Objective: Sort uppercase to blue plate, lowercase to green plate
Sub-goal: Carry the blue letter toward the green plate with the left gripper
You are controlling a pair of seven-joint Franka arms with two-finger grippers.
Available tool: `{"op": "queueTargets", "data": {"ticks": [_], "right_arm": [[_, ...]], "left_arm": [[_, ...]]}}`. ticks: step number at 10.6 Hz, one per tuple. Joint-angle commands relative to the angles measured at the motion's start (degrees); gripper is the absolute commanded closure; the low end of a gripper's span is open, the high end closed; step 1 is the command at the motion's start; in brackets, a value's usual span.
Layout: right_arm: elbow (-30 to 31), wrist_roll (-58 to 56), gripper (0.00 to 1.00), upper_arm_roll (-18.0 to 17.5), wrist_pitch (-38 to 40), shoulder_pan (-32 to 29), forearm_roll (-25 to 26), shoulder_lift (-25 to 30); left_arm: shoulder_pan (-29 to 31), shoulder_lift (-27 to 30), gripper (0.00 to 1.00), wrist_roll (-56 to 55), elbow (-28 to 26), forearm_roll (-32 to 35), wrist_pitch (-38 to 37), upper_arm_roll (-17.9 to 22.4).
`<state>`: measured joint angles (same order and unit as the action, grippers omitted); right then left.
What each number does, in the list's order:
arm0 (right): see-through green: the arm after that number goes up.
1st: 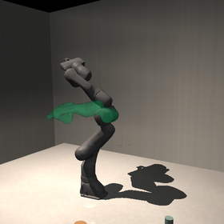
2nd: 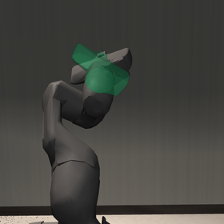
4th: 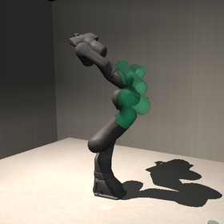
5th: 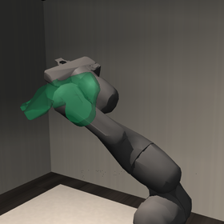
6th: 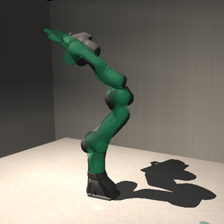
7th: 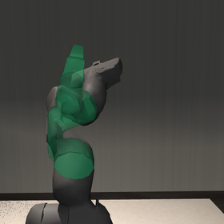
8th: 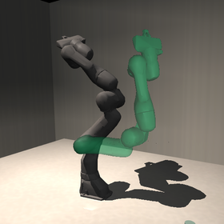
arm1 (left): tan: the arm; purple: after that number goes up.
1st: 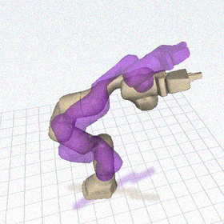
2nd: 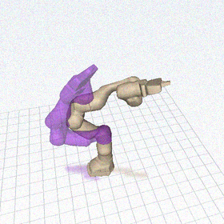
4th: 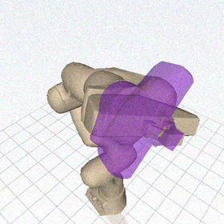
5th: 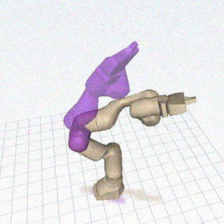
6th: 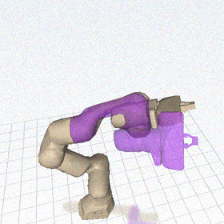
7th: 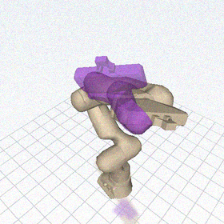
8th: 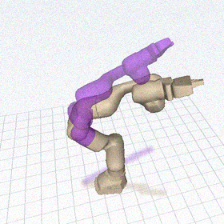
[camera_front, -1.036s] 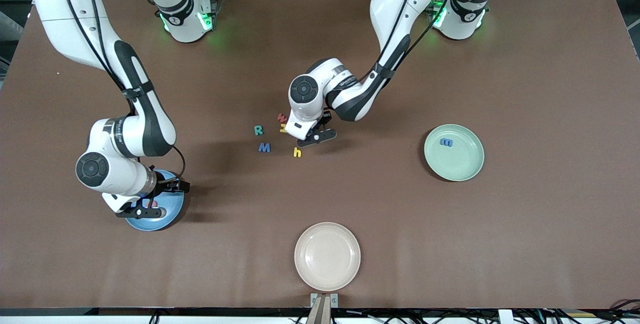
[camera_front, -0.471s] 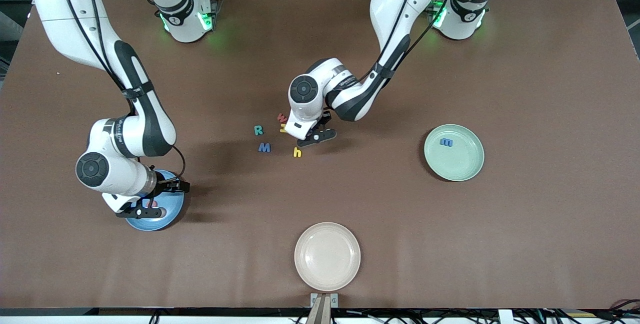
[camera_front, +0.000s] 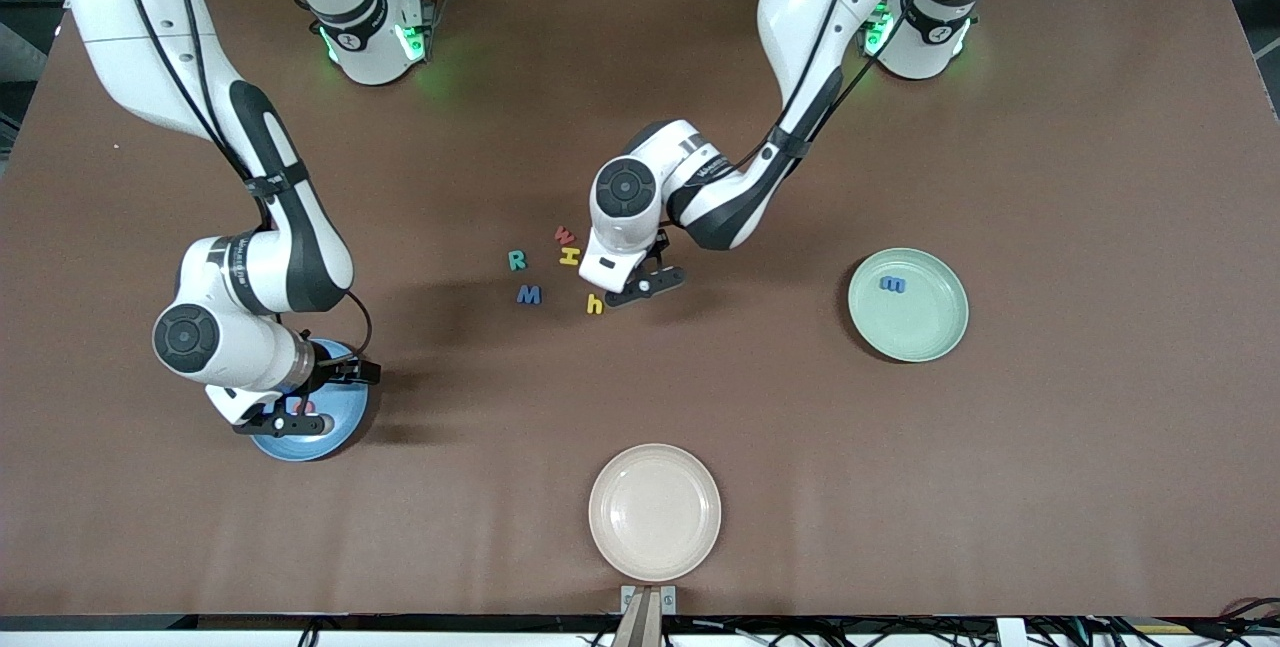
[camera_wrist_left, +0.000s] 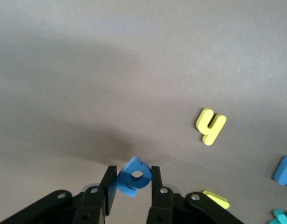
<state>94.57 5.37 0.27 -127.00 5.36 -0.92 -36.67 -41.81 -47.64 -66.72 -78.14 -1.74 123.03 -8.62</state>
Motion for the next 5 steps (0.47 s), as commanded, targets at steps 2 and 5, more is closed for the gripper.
{"op": "queueTargets", "data": {"ticks": [2, 5], "right_arm": [[0.4, 3.5, 0.00, -0.5, 0.8, 1.9, 0.2, 0.3], [2.4, 9.0, 0.00, -0.7, 0.8, 5.6, -2.2, 1.5]], "left_arm": [[7.3, 5.6, 0.89, 3.3, -1.0, -2.0, -5.7, -4.8], [16.2, 9.9, 0.89, 6.9, -1.1, -2.0, -10.1, -9.7]]}}
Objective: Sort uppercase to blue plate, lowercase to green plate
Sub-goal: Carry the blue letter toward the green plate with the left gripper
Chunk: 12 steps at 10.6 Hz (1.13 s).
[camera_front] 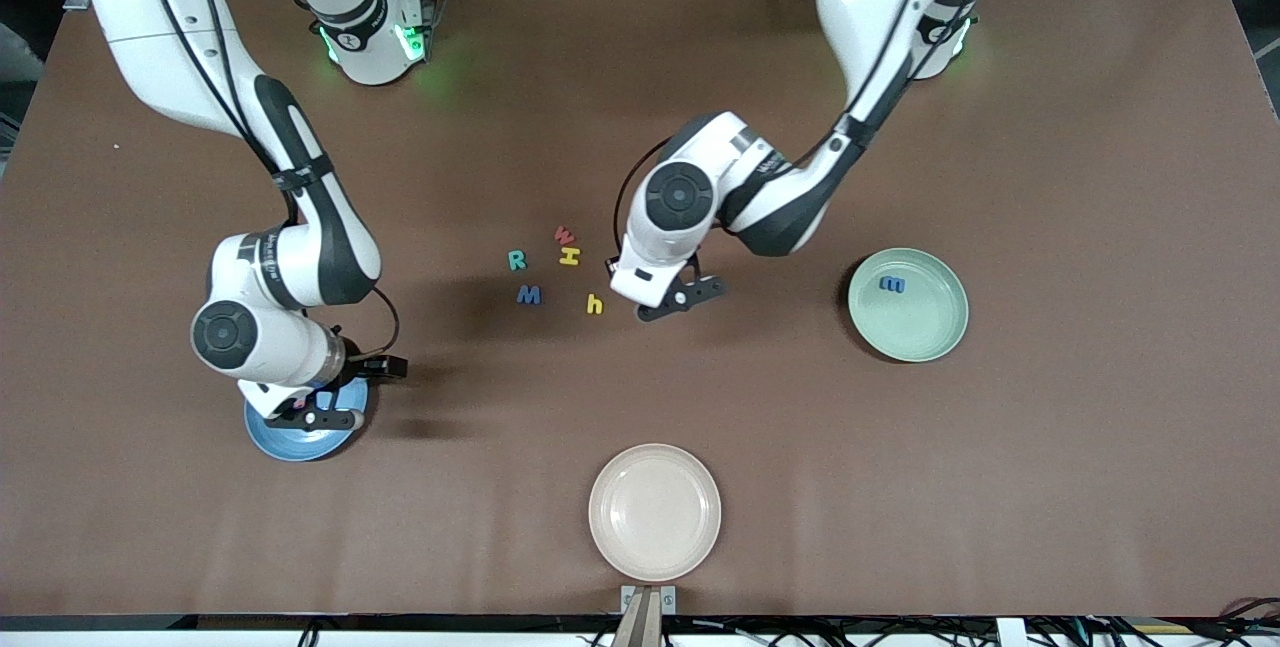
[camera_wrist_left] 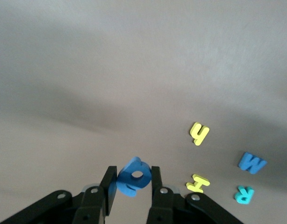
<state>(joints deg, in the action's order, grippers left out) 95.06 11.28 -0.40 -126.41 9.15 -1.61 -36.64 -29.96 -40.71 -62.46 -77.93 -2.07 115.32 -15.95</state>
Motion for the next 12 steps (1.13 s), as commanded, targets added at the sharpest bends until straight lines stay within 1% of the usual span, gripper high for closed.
{"op": "queueTargets", "data": {"ticks": [1, 3, 4, 5, 8, 10, 12], "right_arm": [[2.7, 5.0, 0.00, 0.0, 0.1, 3.1, -2.6, 2.0], [4.7, 9.0, 0.00, 0.0, -0.2, 6.8, -4.6, 3.3], [5.7, 11.6, 0.00, 0.0, -0.2, 8.8, -4.8, 4.4], [7.1, 15.0, 0.00, 0.0, -0.3, 11.4, -4.8, 5.5], [7.7, 25.6, 0.00, 0.0, -0.6, 20.4, -5.0, 6.7], [7.9, 30.4, 0.00, 0.0, -2.2, 25.3, -6.5, 7.1], [12.6, 34.1, 0.00, 0.0, -7.1, 29.6, -6.5, 9.3]], "left_arm": [[6.8, 4.7, 0.89, 4.2, -1.3, -1.7, -3.9, -3.5], [11.6, 7.3, 0.89, 6.8, -1.4, -1.8, -7.6, -5.5], [14.4, 8.8, 0.89, 8.9, -1.4, -1.8, -10.3, -6.8], [16.9, 10.4, 0.89, 11.8, -1.4, -1.8, -13.5, -7.3], [24.0, 15.7, 0.90, 21.5, -1.5, -2.1, -22.4, -7.3], [28.8, 16.7, 0.91, 30.0, -2.0, -2.2, -29.5, -6.8], [33.0, 17.6, 0.91, 35.4, -4.5, -1.3, -30.1, -6.5]]}}
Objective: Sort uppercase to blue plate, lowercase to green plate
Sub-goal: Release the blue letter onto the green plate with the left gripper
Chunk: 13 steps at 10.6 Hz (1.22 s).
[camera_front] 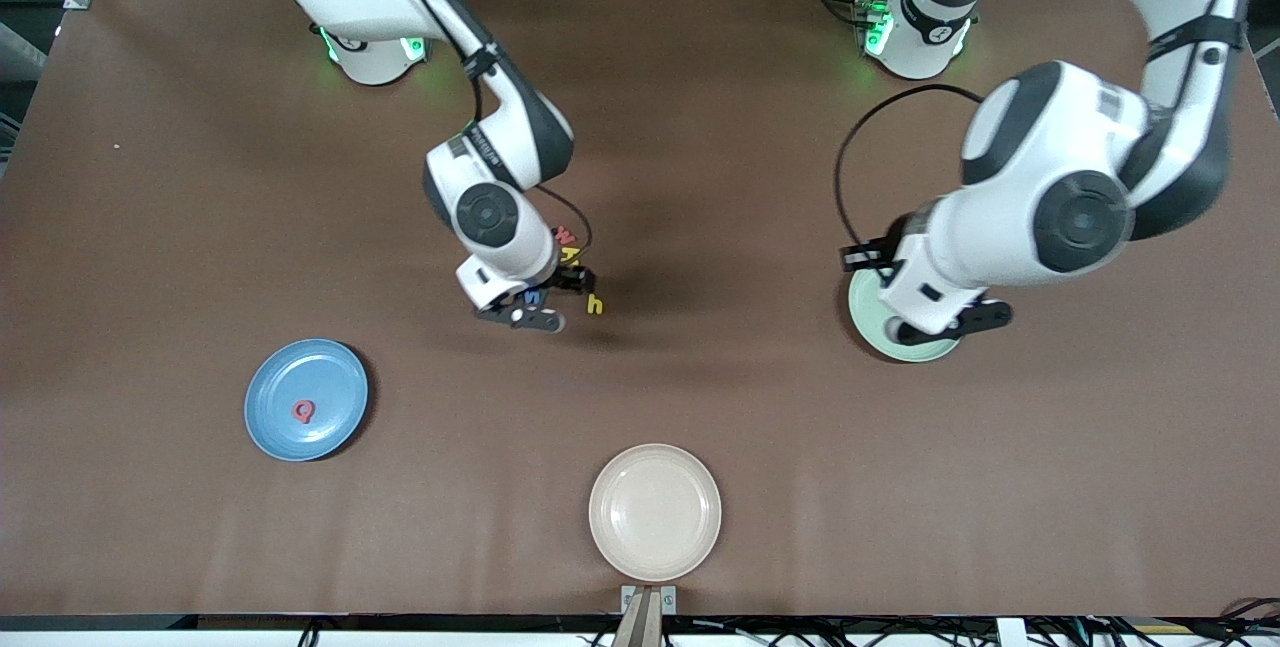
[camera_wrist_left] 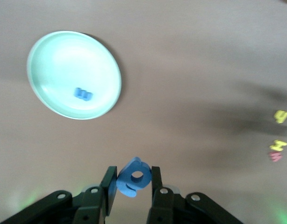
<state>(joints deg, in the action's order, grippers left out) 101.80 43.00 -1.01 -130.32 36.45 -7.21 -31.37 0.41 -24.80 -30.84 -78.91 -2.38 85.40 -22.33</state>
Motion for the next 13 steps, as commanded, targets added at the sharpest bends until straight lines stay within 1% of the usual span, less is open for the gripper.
{"op": "queueTargets", "data": {"ticks": [1, 2, 4, 5, 6, 7, 8, 9, 10, 11, 12, 13], "right_arm": [[7.7, 2.4, 0.00, 0.6, -3.1, 3.3, -0.9, 5.4], [10.1, 2.4, 0.00, 0.7, -3.6, 5.1, -0.8, 6.5], [11.7, 2.3, 0.00, 0.7, -5.1, 5.6, 0.3, 6.1], [12.8, 2.1, 0.00, 0.8, -7.1, 5.2, 0.4, 5.7], [14.5, 2.1, 0.00, 0.8, -10.0, 5.0, 0.4, 5.7], [15.3, 2.0, 0.00, 0.8, -12.7, 4.9, 0.4, 5.2], [15.3, 1.9, 0.00, 1.1, -13.0, 4.9, 0.5, 4.5], [15.3, 1.9, 0.00, 1.3, -13.3, 4.9, 0.6, 4.1], [15.3, 1.9, 0.00, 1.3, -13.6, 4.3, 0.6, 3.7], [15.3, 1.9, 0.00, 1.3, -14.7, 4.4, 0.6, 3.1], [15.3, 1.9, 0.00, 1.3, -16.1, 4.3, 0.6, 2.4], [15.3, 1.9, 0.00, 1.3, -16.5, 4.3, 0.6, 2.2]], "left_arm": [[3.6, 2.0, 0.91, 6.0, -5.1, 0.3, 0.1, 0.5], [3.5, 3.3, 0.91, 8.3, -8.5, 2.4, 2.4, 2.3], [3.5, 9.6, 0.91, 12.5, -23.1, 2.8, 16.0, 5.6], [3.6, 11.4, 0.91, 14.9, -28.6, 2.8, 20.4, 6.8], [3.6, 11.7, 0.91, 17.1, -32.3, 3.3, 24.2, 8.1], [3.9, 11.8, 0.90, 17.3, -36.7, 6.2, 30.5, 8.7], [5.1, 11.9, 0.90, 17.3, -40.8, 7.9, 36.1, 8.7], [5.7, 11.4, 0.90, 17.4, -44.2, 9.7, 41.2, 8.8], [5.9, 10.6, 0.90, 17.4, -46.9, 11.9, 46.6, 9.8], [5.7, 7.9, 0.90, 17.3, -47.8, 12.5, 51.8, 10.9], [5.7, 6.8, 0.90, 17.3, -47.7, 12.5, 54.1, 10.9], [5.7, 6.6, 0.90, 17.3, -47.7, 12.5, 54.6, 11.0]]}}
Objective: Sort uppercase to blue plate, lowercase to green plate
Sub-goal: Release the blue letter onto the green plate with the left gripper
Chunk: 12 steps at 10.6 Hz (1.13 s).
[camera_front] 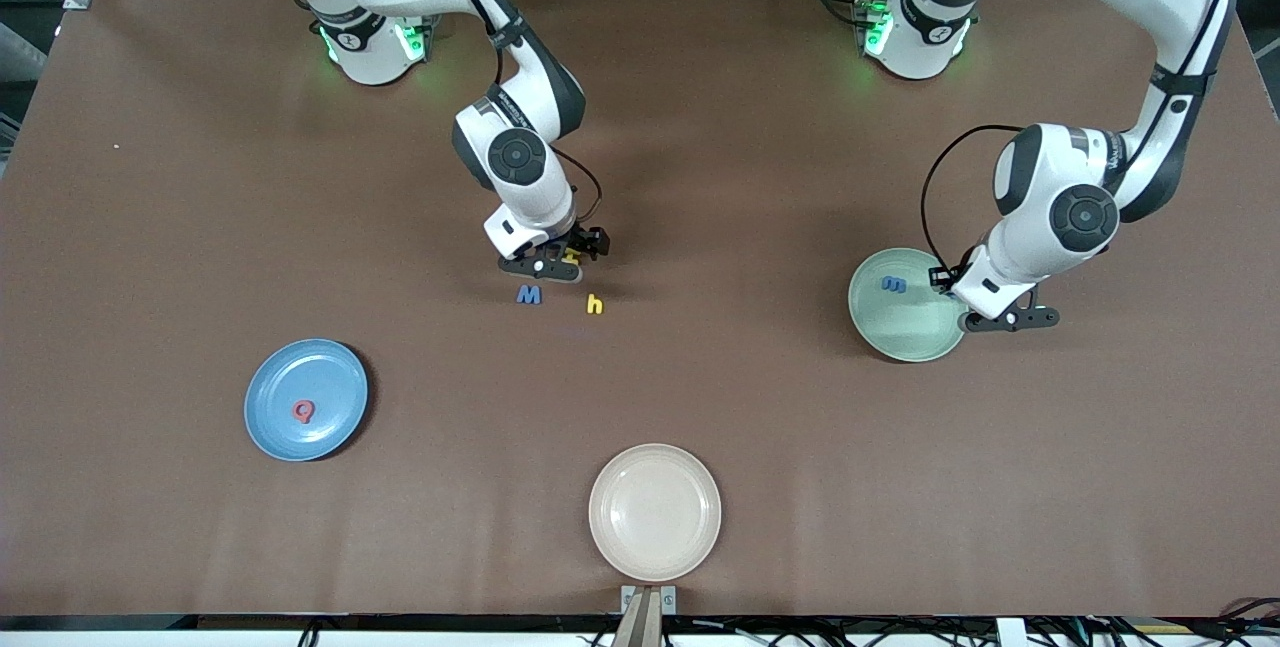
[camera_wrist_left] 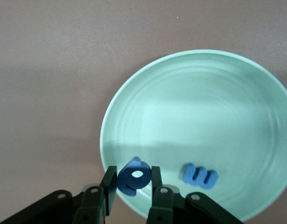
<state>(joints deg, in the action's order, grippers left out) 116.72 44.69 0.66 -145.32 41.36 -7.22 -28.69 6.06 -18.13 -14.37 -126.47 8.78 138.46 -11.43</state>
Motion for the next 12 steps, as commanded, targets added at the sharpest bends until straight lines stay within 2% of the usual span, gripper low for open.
{"op": "queueTargets", "data": {"ticks": [1, 3, 4, 6, 7, 8, 11, 12], "right_arm": [[0.3, 0.2, 0.00, -0.4, -1.6, -0.7, 0.6, -0.8], [0.2, 0.2, 0.00, -0.4, -1.9, -0.7, 0.6, -1.7], [0.2, 0.2, 0.00, -0.4, -1.9, -0.7, 0.6, -1.8], [0.2, 0.2, 0.00, -0.4, -1.9, -0.7, 0.5, -2.0], [0.2, 0.2, 0.00, -0.4, -1.9, -0.7, 0.6, -2.3], [0.2, 0.2, 0.00, -0.4, -1.9, -0.7, 0.6, -2.3], [0.2, 0.2, 0.00, -0.4, -2.0, -0.6, 0.6, -2.7], [0.2, 0.2, 0.00, -0.4, -2.0, -0.6, 0.6, -2.7]], "left_arm": [[0.0, -0.9, 0.90, 0.7, 0.0, 1.3, 1.8, 0.1], [-0.2, -2.0, 0.86, -0.5, 0.0, 1.3, 3.0, 0.0], [-0.2, -2.3, 0.59, -0.6, 0.0, 1.3, 3.0, 0.0], [-0.3, -2.1, 0.55, -0.7, 0.0, 1.3, 3.0, 0.0], [-0.3, -1.8, 0.49, -0.7, 0.0, 1.3, 2.9, 0.0], [-0.3, -1.4, 0.47, -0.7, 0.2, 1.3, 2.7, 0.0], [-0.3, 1.3, 0.47, -0.7, 1.2, -1.0, 2.0, -0.1], [-0.7, 1.8, 0.49, -0.7, 2.5, -3.2, -0.5, -0.1]]}}
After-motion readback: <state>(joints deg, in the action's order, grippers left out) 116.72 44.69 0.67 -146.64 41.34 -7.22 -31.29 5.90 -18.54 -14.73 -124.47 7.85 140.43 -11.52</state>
